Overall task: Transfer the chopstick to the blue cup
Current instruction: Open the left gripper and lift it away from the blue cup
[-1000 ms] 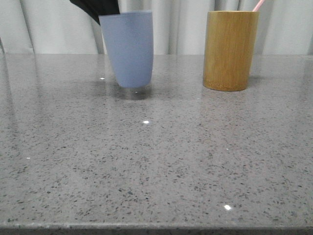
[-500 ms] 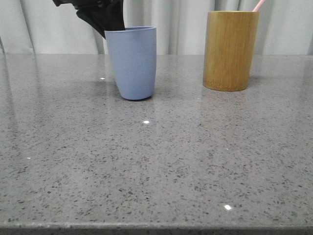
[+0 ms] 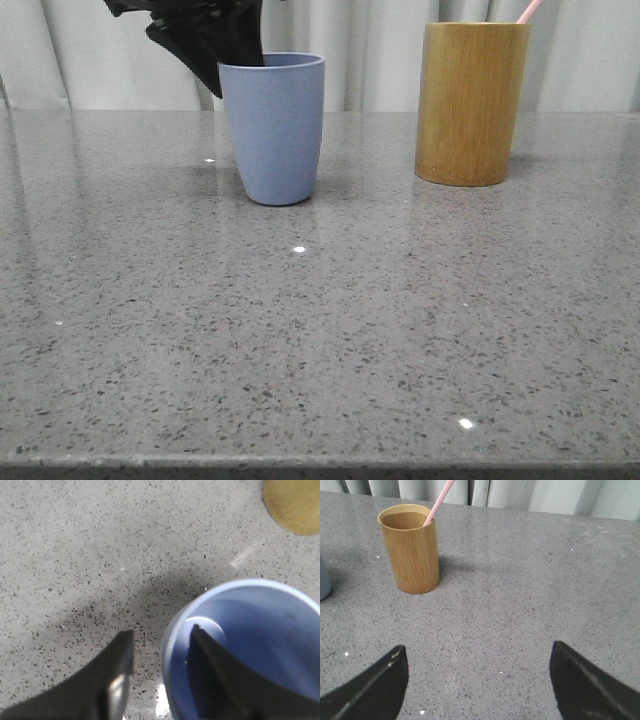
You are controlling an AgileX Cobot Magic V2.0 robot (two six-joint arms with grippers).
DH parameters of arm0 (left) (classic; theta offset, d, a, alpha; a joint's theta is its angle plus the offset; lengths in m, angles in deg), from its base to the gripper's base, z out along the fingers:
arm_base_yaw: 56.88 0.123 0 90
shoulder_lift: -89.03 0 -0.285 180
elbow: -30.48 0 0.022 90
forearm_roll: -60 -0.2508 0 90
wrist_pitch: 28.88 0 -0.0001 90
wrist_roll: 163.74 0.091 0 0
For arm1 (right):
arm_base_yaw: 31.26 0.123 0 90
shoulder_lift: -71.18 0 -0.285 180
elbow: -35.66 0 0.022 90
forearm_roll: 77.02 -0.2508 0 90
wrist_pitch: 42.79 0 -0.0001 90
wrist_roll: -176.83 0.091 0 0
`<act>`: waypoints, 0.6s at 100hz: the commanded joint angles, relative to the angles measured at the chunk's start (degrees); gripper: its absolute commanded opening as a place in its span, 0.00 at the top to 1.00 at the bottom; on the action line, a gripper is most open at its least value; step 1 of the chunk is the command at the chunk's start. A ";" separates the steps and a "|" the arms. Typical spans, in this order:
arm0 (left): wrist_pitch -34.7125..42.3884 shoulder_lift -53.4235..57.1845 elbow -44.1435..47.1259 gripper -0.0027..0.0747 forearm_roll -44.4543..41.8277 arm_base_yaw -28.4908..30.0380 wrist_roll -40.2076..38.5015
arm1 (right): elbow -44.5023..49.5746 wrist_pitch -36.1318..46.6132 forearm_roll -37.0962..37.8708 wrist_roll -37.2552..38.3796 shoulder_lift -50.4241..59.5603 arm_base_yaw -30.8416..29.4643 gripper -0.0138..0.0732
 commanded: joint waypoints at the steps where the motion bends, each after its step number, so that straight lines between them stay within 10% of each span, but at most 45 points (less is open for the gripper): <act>1: 1.66 2.69 -1.84 0.43 1.37 -0.50 -0.03 | -1.81 4.59 0.78 -0.32 -1.02 -0.18 0.17; 60: -6.61 4.30 -12.14 0.34 1.63 -0.37 -0.40 | -1.81 4.63 0.78 -0.32 -1.02 -0.18 0.17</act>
